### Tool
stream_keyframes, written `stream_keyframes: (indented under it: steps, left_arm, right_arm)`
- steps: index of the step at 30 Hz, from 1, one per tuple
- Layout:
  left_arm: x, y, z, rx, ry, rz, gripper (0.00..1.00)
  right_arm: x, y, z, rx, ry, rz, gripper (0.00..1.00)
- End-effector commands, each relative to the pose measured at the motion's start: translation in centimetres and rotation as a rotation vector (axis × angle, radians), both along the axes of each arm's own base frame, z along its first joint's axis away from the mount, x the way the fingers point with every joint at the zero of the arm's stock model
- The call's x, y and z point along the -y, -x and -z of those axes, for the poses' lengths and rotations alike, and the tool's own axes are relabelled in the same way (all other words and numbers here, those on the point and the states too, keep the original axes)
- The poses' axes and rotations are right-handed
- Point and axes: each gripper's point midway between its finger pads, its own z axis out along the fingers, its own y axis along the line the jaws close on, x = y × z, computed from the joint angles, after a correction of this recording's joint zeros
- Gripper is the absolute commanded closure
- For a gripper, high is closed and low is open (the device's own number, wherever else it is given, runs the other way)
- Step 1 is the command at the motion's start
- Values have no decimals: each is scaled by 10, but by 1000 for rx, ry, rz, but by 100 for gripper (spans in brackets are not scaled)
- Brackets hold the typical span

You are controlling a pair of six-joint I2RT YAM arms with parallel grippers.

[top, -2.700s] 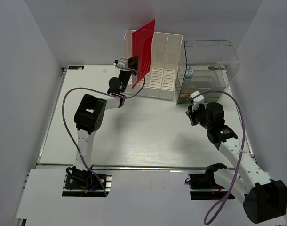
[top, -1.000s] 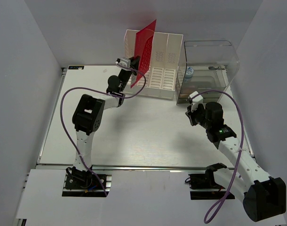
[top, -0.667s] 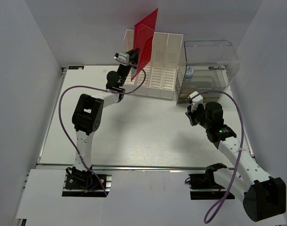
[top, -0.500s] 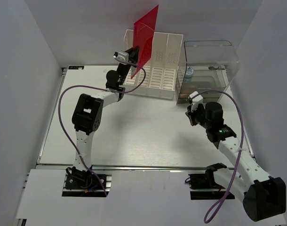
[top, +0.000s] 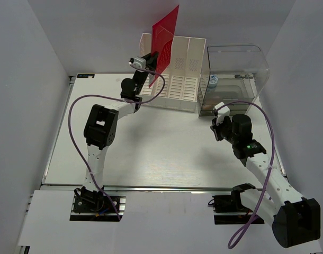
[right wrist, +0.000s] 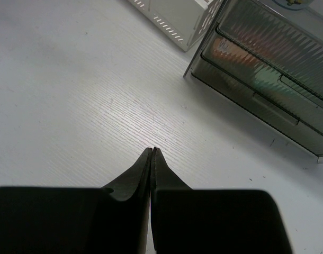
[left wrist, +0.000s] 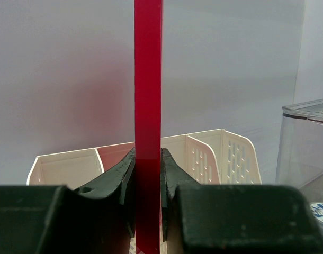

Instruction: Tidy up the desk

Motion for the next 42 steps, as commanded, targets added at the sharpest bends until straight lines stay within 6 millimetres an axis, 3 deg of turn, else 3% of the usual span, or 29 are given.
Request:
stream_keyframes:
  steps: [1, 15, 35, 42]
  left_arm:
    - [-32, 92, -104, 506, 192, 27, 100]
    - [-24, 75, -83, 477, 200, 53, 100]
    - [-20, 75, -67, 427, 186, 54, 100]
    - [-14, 74, -51, 385, 169, 63, 100]
  right_arm:
    - [2, -7, -10, 37, 0, 7, 100]
    - [4, -9, -5, 23, 8, 11, 100]
    - [4, -9, -4, 16, 8, 8, 100]
    - [5, -9, -5, 17, 5, 9, 100]
